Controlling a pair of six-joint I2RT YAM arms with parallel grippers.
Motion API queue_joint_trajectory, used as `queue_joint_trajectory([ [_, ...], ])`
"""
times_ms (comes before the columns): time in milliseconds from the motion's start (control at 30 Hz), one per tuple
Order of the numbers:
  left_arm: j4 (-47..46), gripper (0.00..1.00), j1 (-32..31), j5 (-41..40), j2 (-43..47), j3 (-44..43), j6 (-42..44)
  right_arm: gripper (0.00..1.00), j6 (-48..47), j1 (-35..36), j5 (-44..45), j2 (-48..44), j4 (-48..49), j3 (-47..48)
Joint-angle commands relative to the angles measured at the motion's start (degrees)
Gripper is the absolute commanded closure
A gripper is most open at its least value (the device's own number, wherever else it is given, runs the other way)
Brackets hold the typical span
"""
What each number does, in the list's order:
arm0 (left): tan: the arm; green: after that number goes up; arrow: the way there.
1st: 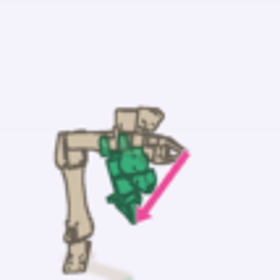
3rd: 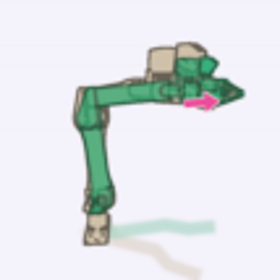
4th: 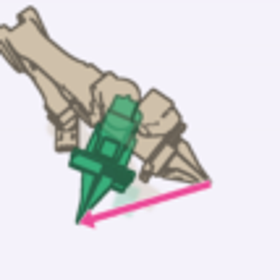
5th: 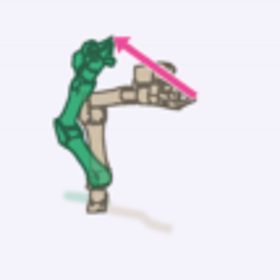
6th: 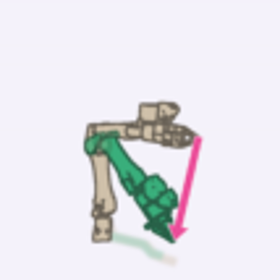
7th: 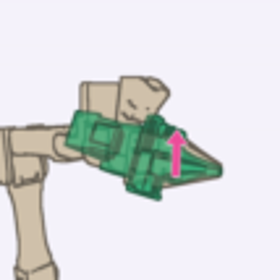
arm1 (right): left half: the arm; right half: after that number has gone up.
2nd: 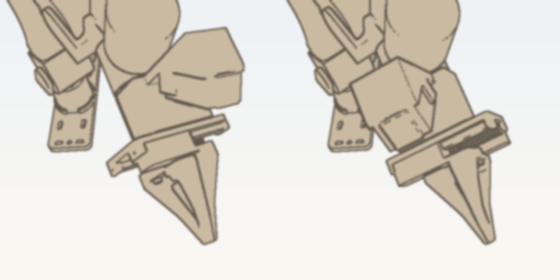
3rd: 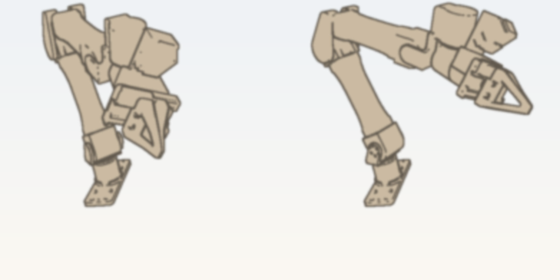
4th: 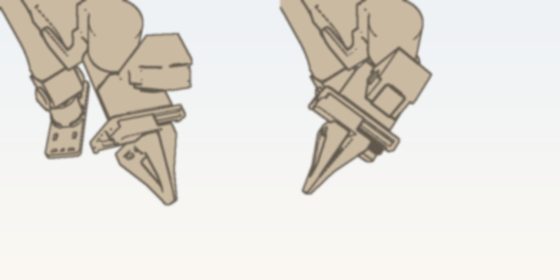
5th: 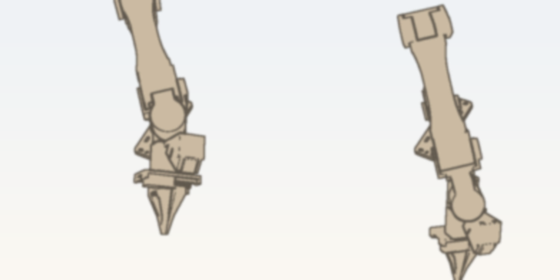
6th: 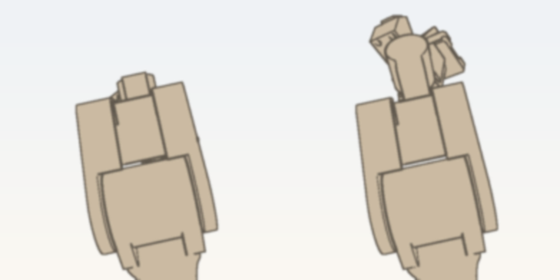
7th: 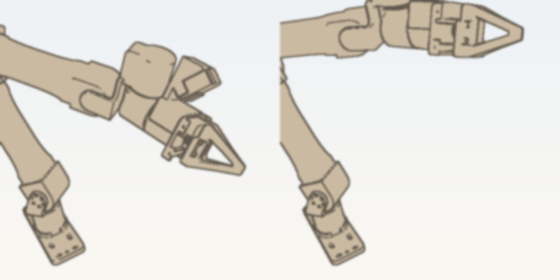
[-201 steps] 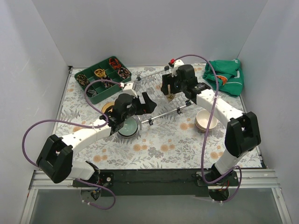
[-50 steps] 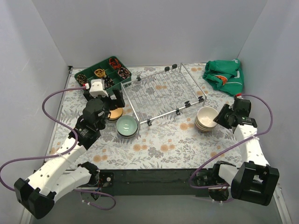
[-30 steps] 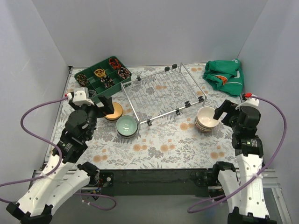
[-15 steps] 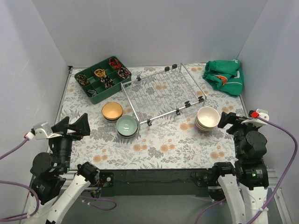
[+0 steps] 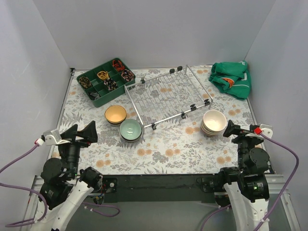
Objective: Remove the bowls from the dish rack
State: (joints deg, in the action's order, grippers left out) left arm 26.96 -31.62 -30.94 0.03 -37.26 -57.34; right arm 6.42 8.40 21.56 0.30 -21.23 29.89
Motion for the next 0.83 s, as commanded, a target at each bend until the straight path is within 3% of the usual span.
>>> queue_joint_trajectory([
  [0,-0.6,0.02,0.2,0.6,5.8,1.3,-0.8,0.01,-2.4,0.5,0.4,-9.8,5.6,-2.6],
  [800,-3.0,0.02,0.4,-2.8,5.9,3.4,-1.5,0.02,-2.3,0.5,0.1,-10.8,6.0,-4.5],
])
